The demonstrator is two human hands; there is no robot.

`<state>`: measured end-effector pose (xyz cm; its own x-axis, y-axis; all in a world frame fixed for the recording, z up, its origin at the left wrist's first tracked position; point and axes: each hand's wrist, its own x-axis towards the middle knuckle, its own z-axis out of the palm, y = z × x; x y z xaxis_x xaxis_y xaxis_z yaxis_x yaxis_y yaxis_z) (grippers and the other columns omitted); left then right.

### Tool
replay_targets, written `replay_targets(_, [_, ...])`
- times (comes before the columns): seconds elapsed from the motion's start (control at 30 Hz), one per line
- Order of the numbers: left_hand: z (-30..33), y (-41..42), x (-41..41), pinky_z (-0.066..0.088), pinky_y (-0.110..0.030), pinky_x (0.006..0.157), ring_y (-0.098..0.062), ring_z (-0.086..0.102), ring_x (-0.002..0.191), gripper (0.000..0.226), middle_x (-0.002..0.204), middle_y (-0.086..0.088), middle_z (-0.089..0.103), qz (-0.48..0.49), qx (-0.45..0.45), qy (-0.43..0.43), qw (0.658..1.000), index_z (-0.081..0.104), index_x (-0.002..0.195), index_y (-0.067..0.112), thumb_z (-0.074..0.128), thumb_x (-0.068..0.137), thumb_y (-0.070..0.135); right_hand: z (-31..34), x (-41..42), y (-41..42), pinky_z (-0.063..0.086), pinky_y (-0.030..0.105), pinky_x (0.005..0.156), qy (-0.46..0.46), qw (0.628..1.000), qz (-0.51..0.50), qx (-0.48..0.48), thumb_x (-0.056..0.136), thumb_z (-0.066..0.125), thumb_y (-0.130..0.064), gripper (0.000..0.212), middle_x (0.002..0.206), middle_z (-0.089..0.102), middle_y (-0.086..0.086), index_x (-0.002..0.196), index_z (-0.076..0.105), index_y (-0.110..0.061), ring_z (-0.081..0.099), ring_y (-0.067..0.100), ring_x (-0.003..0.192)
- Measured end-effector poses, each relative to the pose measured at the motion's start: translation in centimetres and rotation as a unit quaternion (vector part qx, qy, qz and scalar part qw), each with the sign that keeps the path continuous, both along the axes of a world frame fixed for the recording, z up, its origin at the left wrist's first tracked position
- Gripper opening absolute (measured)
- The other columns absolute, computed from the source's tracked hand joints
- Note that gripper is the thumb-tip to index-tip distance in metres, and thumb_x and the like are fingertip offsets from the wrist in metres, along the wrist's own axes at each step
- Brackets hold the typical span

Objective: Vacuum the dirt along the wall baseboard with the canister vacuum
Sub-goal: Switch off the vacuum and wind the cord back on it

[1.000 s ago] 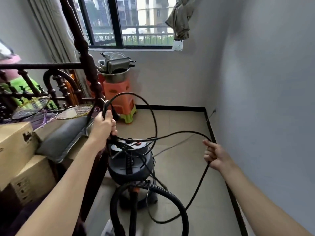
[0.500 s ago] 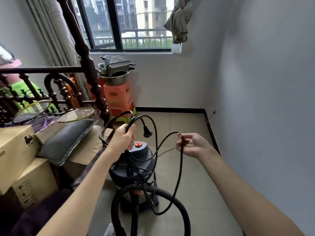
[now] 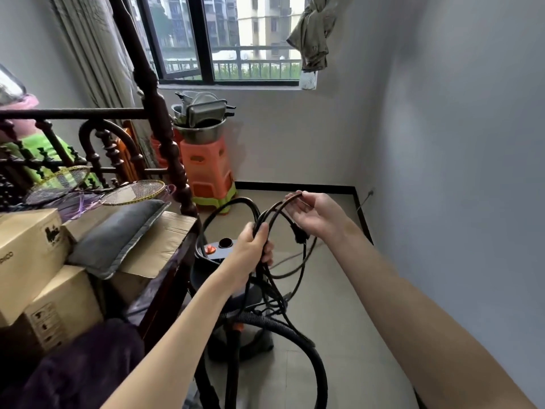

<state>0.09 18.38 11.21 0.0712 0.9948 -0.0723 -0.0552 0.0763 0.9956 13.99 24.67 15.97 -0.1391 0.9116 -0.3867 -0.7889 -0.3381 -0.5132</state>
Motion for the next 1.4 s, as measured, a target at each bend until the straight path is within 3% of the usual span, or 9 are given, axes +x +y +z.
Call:
replay_targets(0.17, [1.1,0.4,-1.8,0.041,-0.025,0.049,-0.007,0.037,0.042,0.021,0.057,0.003,0.038,0.035,0.032,0.050,0.998,0.044,0.082,0.010,0.046,0.099,0.021,-6.1,4.2,-4.6,0.057,0.027,0.060,-0.205,0.964,0.150,0.080,0.099,0.051,-0.016,0.036,0.075,0.070,0.012,0.072,0.071,-0.004,0.069,0.019,0.065])
replay_targets(0.27, [1.7,0.6,-3.1,0.037,-0.029,0.052,-0.006,0.037,0.036,0.022,0.046,0.010,0.038,0.064,0.024,0.058,0.996,0.046,0.082,0.007,0.047,0.099,0.019,-12.3,3.9,-6.5,0.056,0.027,0.072,-0.441,0.853,0.265,0.089,0.095,0.058,-0.013,0.009,0.094,0.068,0.012,0.095,0.064,-0.006,0.066,0.016,0.077])
replay_targets(0.37, [2.3,0.3,-4.7,0.038,-0.025,0.046,-0.007,0.036,0.036,0.022,0.042,0.011,0.037,0.096,0.024,0.045,0.994,0.049,0.084,0.004,0.045,0.100,0.020,-17.3,0.8,-7.2,0.046,0.020,0.087,-0.545,0.727,0.402,0.112,0.089,0.068,-0.020,0.057,0.137,0.050,0.005,0.139,0.043,-0.011,0.053,0.015,0.115])
replay_targets(0.47, [2.5,-0.6,-6.3,0.039,-0.021,0.043,-0.005,0.033,0.039,0.024,0.045,0.012,0.035,0.103,0.022,0.024,0.994,0.048,0.081,0.009,0.043,0.101,0.021,-19.8,-3.4,-6.8,0.032,0.020,0.105,-0.554,0.692,0.425,0.186,0.083,0.075,-0.027,0.087,0.145,0.037,-0.005,0.152,0.024,-0.017,0.039,0.013,0.132])
replay_targets(0.57, [2.3,-1.5,-7.9,0.039,-0.020,0.042,-0.006,0.030,0.040,0.026,0.048,0.009,0.029,0.111,0.006,-0.028,0.993,0.044,0.079,0.011,0.041,0.102,0.022,-21.5,-6.6,-5.5,0.040,0.037,0.107,-0.607,0.651,0.401,0.216,0.084,0.073,-0.028,0.067,0.141,0.050,0.006,0.144,0.043,-0.016,0.049,0.023,0.128])
replay_targets(0.7, [1.5,-1.6,-10.0,0.038,-0.019,0.042,-0.005,0.027,0.040,0.026,0.048,0.008,0.028,0.107,-0.001,-0.059,0.992,0.041,0.078,0.011,0.038,0.102,0.023,-22.8,-8.7,-4.0,0.039,0.029,0.071,-0.676,0.588,0.382,0.226,0.096,0.057,-0.029,0.014,0.100,0.063,0.008,0.087,0.057,-0.018,0.058,0.026,0.097])
replay_targets(0.9, [-1.1,1.1,-14.1,0.037,-0.020,0.044,-0.006,0.026,0.041,0.025,0.049,0.009,0.028,0.115,-0.012,-0.016,0.993,0.038,0.079,0.012,0.041,0.101,0.024,-22.7,-7.1,-0.7,0.032,0.027,0.059,-0.704,0.631,0.274,0.178,0.089,0.066,-0.013,0.013,0.066,0.058,0.005,0.083,0.073,-0.003,0.048,0.021,0.074])
replay_targets(1.1, [-6.5,5.3,-15.8,0.043,-0.022,0.048,-0.005,0.035,0.040,0.016,0.049,0.010,0.037,0.174,-0.036,0.070,0.982,0.049,0.091,0.013,0.042,0.101,0.022,-21.0,-4.2,5.0,0.032,0.031,0.075,-0.744,0.573,0.319,0.128,0.085,0.071,-0.036,0.027,0.056,0.053,-0.015,0.062,0.062,-0.024,0.050,0.011,0.068])
replay_targets(1.4, [-12.2,13.6,-12.5,0.043,-0.026,0.058,-0.009,0.051,0.046,0.021,0.067,0.003,0.061,0.094,-0.118,0.322,0.935,0.049,0.082,0.018,0.041,0.101,0.023,-21.2,-3.1,15.2,0.031,0.013,0.044,-0.648,0.651,0.340,0.203,0.081,0.071,-0.005,0.029,0.058,0.050,-0.006,0.062,0.053,-0.019,0.042,0.005,0.052])
